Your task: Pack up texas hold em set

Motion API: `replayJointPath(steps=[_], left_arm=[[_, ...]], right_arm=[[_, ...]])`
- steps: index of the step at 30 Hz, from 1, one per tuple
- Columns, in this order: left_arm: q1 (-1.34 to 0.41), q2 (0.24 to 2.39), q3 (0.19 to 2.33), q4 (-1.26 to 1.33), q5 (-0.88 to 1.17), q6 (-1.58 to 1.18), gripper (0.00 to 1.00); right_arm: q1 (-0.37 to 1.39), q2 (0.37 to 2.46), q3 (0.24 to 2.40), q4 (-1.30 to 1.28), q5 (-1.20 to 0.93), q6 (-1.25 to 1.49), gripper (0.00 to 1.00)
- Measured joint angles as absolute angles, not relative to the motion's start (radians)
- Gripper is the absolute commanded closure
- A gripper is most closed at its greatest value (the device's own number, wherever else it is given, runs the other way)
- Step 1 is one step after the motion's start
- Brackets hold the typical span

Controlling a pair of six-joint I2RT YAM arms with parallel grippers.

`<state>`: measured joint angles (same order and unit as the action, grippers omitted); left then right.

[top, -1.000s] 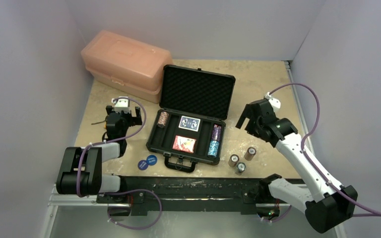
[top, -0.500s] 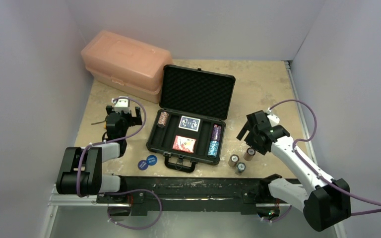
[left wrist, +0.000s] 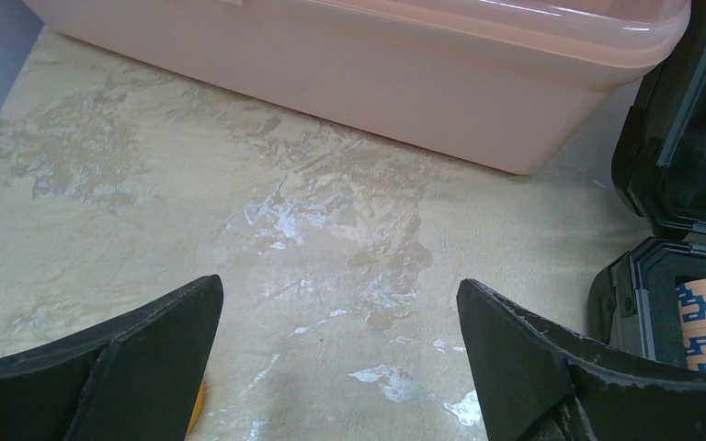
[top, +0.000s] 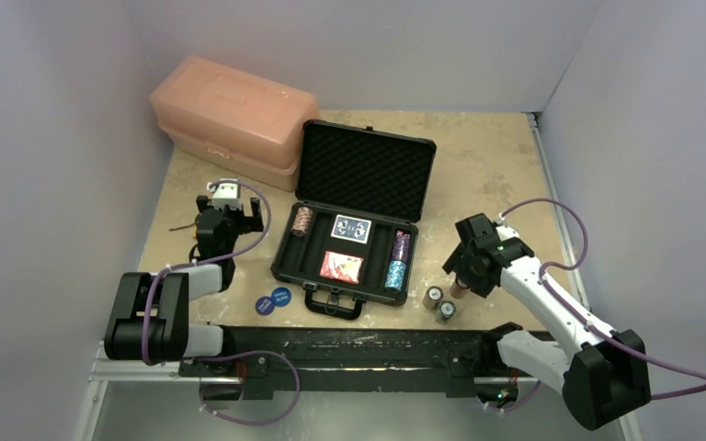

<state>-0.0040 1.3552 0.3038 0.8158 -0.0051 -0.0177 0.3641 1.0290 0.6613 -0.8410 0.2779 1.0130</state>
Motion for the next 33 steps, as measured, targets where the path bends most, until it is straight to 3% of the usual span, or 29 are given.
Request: replayJointPath(steps=[5,12,20,33], left_arm=[[-0.004,1.355,0.304,0.816,-0.005,-0.017,0.00],[-0.004,1.355,0.304,0.816,-0.005,-0.017,0.00],[-0.004,1.355,0.304,0.816,-0.005,-0.017,0.00],[-0.004,1.355,0.304,0.816,-0.005,-0.017,0.00]], right_arm=[[0.364,1.028,0.637,-0.849,0.271,1.018,0.32],[0.364,1.028,0.627,-0.844,0.271,1.021,0.52],[0.364,1.015,0.619,-0.845,0.271,1.018,1.00],[0.364,0.949,0.653,-0.862,0.271,0.995,1.00]])
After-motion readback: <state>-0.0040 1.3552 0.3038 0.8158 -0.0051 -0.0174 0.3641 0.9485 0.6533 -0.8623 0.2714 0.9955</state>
